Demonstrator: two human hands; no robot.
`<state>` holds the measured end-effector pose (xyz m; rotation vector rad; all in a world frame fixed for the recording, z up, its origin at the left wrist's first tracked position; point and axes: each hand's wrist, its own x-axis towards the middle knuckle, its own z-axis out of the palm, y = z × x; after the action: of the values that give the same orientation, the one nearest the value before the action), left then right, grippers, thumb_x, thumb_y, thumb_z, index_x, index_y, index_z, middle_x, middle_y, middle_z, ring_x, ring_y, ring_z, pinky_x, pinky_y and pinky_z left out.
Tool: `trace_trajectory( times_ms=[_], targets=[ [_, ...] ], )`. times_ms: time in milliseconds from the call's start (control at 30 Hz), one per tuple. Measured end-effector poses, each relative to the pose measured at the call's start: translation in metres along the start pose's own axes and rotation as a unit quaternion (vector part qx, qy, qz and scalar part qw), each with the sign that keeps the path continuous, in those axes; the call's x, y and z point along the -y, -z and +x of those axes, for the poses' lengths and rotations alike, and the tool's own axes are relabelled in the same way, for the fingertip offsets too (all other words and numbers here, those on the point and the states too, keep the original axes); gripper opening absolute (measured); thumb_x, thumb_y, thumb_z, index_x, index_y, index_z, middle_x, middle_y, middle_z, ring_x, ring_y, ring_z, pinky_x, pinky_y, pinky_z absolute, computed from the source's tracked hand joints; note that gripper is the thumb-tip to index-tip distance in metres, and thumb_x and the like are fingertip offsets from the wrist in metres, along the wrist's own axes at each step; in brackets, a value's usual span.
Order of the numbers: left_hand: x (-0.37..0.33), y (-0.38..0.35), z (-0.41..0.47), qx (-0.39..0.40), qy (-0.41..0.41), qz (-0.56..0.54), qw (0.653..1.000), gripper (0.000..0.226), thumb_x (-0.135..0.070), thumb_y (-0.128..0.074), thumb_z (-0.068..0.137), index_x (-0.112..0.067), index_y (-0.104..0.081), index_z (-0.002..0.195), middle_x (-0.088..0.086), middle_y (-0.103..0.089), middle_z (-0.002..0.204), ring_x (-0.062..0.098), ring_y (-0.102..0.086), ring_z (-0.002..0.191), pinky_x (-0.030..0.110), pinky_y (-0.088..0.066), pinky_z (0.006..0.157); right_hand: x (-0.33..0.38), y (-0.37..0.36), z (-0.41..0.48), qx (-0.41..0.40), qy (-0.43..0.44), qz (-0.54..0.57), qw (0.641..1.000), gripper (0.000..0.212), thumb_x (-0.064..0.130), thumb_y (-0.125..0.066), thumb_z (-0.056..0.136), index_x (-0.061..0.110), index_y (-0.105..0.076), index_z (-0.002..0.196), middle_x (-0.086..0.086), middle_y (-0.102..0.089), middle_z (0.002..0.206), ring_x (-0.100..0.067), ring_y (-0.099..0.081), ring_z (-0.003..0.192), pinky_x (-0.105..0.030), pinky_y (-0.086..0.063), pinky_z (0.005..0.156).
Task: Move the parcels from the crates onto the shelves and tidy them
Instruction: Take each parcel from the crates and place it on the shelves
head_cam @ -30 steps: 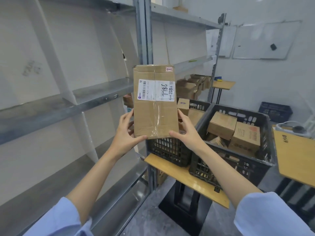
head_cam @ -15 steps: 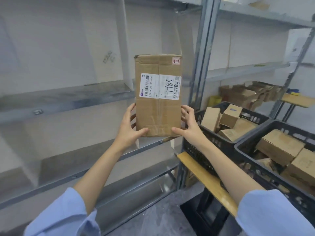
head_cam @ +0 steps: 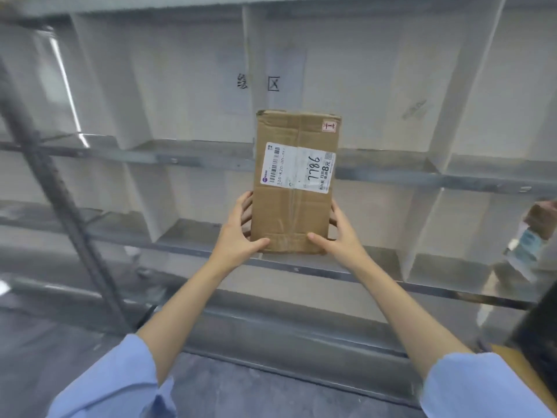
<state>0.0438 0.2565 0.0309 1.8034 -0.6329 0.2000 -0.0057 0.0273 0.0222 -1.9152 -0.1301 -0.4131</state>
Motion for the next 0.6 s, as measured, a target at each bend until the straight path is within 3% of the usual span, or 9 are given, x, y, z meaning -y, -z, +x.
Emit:
trace_trajectory(
  times_ms=[67, 167, 233, 333, 400, 500, 600],
  targets=[
    [0.011, 0.040, -0.008, -0.041, 0.018, 0.030, 0.999, 0.098, -0.004, -0.083, 0.074, -0.023, -0.025, 0.150, -0.032, -0.040, 0.131, 0.001, -0.049, 0.118, 0.006, -0.047, 0.078, 0.009, -0.041, 0.018, 0.030, 0.009, 0.026, 0.999, 0.084, 0.023, -0.072, 0.089, 0.032, -0.017, 0.152, 0.016, -0.033, 0.146, -0.004, -0.037, 0.130, -0.013, -0.042, 0.091],
    [0.029, 0.097, -0.018, -0.094, 0.039, 0.057, 0.993, 0.102, -0.005, -0.084, 0.073, -0.019, -0.023, 0.153, -0.020, -0.043, 0.138, 0.008, -0.049, 0.122, 0.008, -0.049, 0.079, 0.023, -0.102, 0.044, 0.078, 0.033, 0.067, 0.994, 0.084, 0.027, -0.073, 0.087, 0.037, -0.016, 0.148, 0.018, -0.029, 0.149, -0.006, -0.035, 0.134, -0.025, -0.040, 0.103],
    [0.040, 0.136, -0.023, -0.122, 0.048, 0.071, 0.989, 0.101, -0.006, -0.084, 0.073, -0.022, -0.024, 0.153, -0.014, -0.042, 0.141, 0.010, -0.049, 0.123, 0.013, -0.051, 0.083, 0.033, -0.143, 0.061, 0.108, 0.040, 0.102, 0.988, 0.082, 0.025, -0.074, 0.087, 0.040, -0.016, 0.144, 0.013, -0.031, 0.152, -0.008, -0.037, 0.135, -0.017, -0.041, 0.101],
    [0.057, 0.197, -0.026, -0.147, 0.053, 0.106, 0.982, 0.099, -0.009, -0.085, 0.073, -0.029, -0.027, 0.150, -0.020, -0.042, 0.137, 0.010, -0.048, 0.123, 0.022, -0.049, 0.091, 0.050, -0.204, 0.084, 0.134, 0.043, 0.139, 0.980, 0.079, 0.022, -0.073, 0.087, 0.039, -0.018, 0.141, 0.008, -0.040, 0.150, -0.010, -0.044, 0.133, -0.006, -0.045, 0.088],
    [0.069, 0.238, -0.027, -0.160, 0.054, 0.120, 0.978, 0.099, -0.010, -0.085, 0.072, -0.031, -0.027, 0.150, -0.020, -0.041, 0.137, 0.011, -0.047, 0.124, 0.029, -0.049, 0.096, 0.061, -0.246, 0.099, 0.148, 0.047, 0.145, 0.977, 0.077, 0.025, -0.073, 0.087, 0.039, -0.018, 0.140, 0.007, -0.042, 0.148, -0.011, -0.045, 0.132, -0.006, -0.046, 0.086],
    [0.086, 0.298, -0.029, -0.173, 0.059, 0.133, 0.974, 0.097, -0.009, -0.084, 0.074, -0.028, -0.027, 0.150, -0.018, -0.040, 0.139, 0.009, -0.046, 0.122, 0.017, -0.049, 0.090, 0.080, -0.309, 0.120, 0.164, 0.053, 0.152, 0.973, 0.077, 0.027, -0.072, 0.088, 0.039, -0.017, 0.140, 0.010, -0.043, 0.144, -0.008, -0.044, 0.129, -0.015, -0.041, 0.094],
    [0.103, 0.354, -0.026, -0.181, 0.057, 0.148, 0.971, 0.099, -0.010, -0.084, 0.073, -0.026, -0.026, 0.152, -0.012, -0.042, 0.145, 0.009, -0.046, 0.124, 0.020, -0.048, 0.094, 0.097, -0.366, 0.139, 0.169, 0.060, 0.160, 0.971, 0.077, 0.027, -0.072, 0.088, 0.039, -0.015, 0.139, 0.015, -0.044, 0.138, -0.005, -0.043, 0.128, -0.015, -0.040, 0.095]
  ],
)
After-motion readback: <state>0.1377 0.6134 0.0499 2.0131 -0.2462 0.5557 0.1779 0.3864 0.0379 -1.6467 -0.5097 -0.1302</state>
